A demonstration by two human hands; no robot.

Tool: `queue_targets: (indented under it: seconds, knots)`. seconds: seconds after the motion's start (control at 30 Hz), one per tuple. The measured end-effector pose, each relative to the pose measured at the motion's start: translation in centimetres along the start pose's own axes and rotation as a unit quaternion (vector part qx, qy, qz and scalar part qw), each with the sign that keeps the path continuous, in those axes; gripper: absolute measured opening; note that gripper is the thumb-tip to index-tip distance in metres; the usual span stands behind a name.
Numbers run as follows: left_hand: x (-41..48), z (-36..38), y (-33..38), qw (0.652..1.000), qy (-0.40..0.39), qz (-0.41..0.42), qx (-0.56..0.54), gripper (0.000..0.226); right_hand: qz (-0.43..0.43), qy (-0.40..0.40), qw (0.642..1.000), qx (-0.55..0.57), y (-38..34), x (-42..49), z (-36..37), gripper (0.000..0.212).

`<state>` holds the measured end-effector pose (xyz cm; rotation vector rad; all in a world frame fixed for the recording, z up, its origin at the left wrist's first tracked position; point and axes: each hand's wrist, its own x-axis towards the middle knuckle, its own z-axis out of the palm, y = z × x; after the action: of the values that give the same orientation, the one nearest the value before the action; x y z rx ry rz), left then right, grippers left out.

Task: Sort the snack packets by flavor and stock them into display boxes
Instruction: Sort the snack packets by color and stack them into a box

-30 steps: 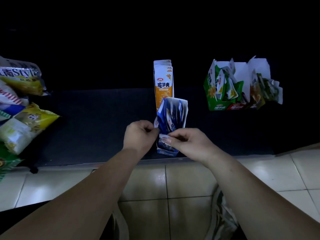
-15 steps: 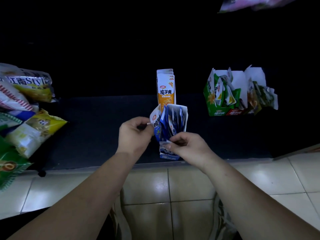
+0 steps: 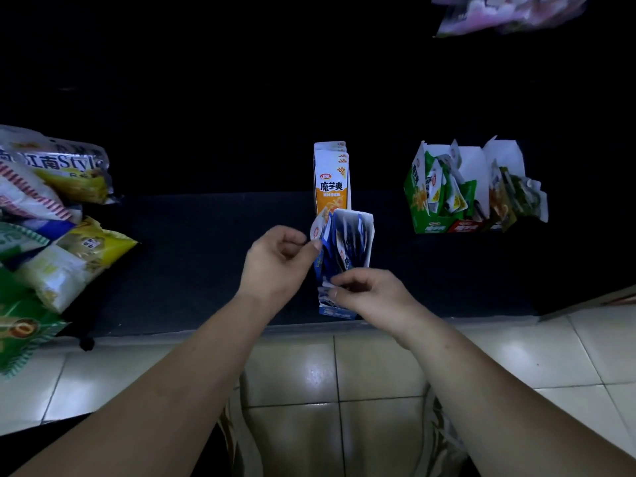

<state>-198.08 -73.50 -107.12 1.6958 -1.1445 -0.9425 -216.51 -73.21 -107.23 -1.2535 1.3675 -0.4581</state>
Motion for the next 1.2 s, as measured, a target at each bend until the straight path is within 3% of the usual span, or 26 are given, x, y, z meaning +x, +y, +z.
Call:
queue_targets:
  seconds: [0.17,0.37,0.5,0.63,0.83,1.07,1.2]
  knots:
    - [1.3,1.2,0.6,0.995,-0.009,0.062,0.071,0.007,0.019,0.001,0.999,0.034,-0.4,0.3,-0.8,0.019]
    - [-1.1,0.7,0.0,1.0,0.002,0.013,0.022,0.017,0.012,-0.001,0.998,0.057,0.2,0.8,-1.0,0.021]
    - [-0.6,-1.4,2.2,0.995,0.045,0.084,-0.04,0.018,0.016,0.026,0.998,0.052,0.4,1.2,-0.5,0.016]
    - [-0.9,-2.2,4.8,0.987,-0.064,0.12,-0.08,0.024,0.027,0.055,0.995,0.076,-0.2,0.5,-0.4,0.01]
    - [-0.7,-0.2,4.0,0.984,-0.133,0.118,-0.034,0.012,0.026,0.077,0.989,0.127,0.1,0.2,-1.3,0.045]
    - [-0.8,1.7,-0.1,0.98,-0.189,0.061,0.01,0.015,-0.044,0.075,0.993,0.08,0.7,0.4,-2.0,0.013]
    - [-1.3,1.7,-0.8,0.989,-0.14,0.046,0.023,0.034,-0.061,0.084,0.995,-0.007,1.8,0.8,-1.5,0.01]
